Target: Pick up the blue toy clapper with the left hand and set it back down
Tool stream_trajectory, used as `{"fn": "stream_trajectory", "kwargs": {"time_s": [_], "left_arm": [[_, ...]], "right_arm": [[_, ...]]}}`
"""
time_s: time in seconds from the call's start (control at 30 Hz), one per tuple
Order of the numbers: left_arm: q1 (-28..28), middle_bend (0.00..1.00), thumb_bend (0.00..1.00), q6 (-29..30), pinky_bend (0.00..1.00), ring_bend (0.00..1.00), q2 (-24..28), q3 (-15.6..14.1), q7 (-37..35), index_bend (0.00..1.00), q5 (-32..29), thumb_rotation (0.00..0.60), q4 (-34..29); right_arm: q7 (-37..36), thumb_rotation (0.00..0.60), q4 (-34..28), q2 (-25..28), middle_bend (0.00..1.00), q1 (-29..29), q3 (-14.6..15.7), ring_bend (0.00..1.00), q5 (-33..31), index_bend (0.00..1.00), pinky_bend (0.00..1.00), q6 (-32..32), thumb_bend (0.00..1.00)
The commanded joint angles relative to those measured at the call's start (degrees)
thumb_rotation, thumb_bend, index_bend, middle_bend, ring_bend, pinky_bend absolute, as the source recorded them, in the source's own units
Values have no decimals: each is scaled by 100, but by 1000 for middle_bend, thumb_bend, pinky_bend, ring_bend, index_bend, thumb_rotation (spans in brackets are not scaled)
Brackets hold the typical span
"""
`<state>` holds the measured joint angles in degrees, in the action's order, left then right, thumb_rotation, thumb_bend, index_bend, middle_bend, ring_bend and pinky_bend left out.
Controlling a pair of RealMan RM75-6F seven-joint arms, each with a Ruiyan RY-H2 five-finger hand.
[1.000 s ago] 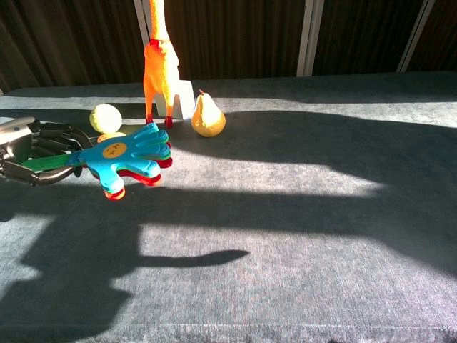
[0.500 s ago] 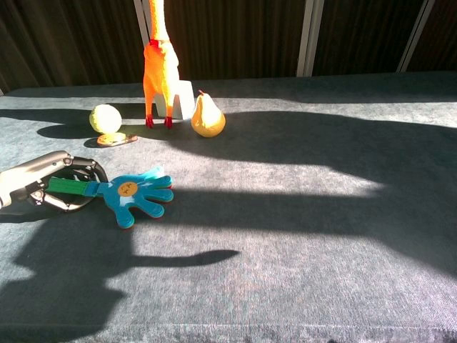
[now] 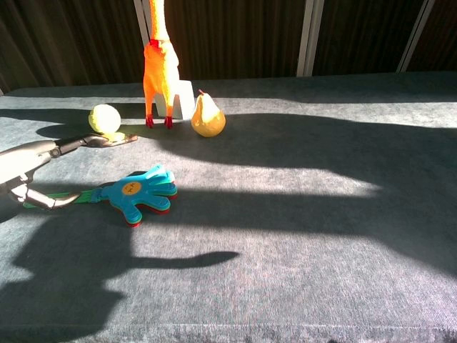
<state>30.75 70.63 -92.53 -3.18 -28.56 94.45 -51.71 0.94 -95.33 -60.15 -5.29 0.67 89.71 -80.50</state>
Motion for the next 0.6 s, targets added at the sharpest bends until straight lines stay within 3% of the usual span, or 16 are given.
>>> {"fn": "stream_trajectory", "kwargs": {"time_s": [0.03,0.1,0.23,0.37,0.5,0.6], "left_arm": [[-238,0,409,439,0,0,760,-11,836,0,19,600,-1144],[-344,0,406,636,0,0,1035,-22,1142,0,47,600,-1575],[-1363,0,402,1976,0,0,1970,-246,2701,0,67,600,-2849],[-2078,0,407,2802,0,0,2158,-268,2844,0,-138,600,-3219],[-2285,0,431,2849,0,0,2240,-250,3065,0,-213,600,-3375],[-2252,0,432,2526,0,0,2350,-277,3019,0,-284,600,-3477]], "right_arm": [[16,565,-2,-8,0,4,1,0,4,0,0,-8,20],[33,566,-5,-12,0,5,6,0,6,0,0,-5,20],[82,566,-7,-23,0,43,-11,0,25,0,0,-109,20],[246,566,92,-160,0,63,-149,0,-127,0,0,-227,20],[486,564,139,-307,0,98,-258,0,-286,0,0,-333,21],[553,565,124,-322,0,113,-239,0,-261,0,0,-352,21]]}}
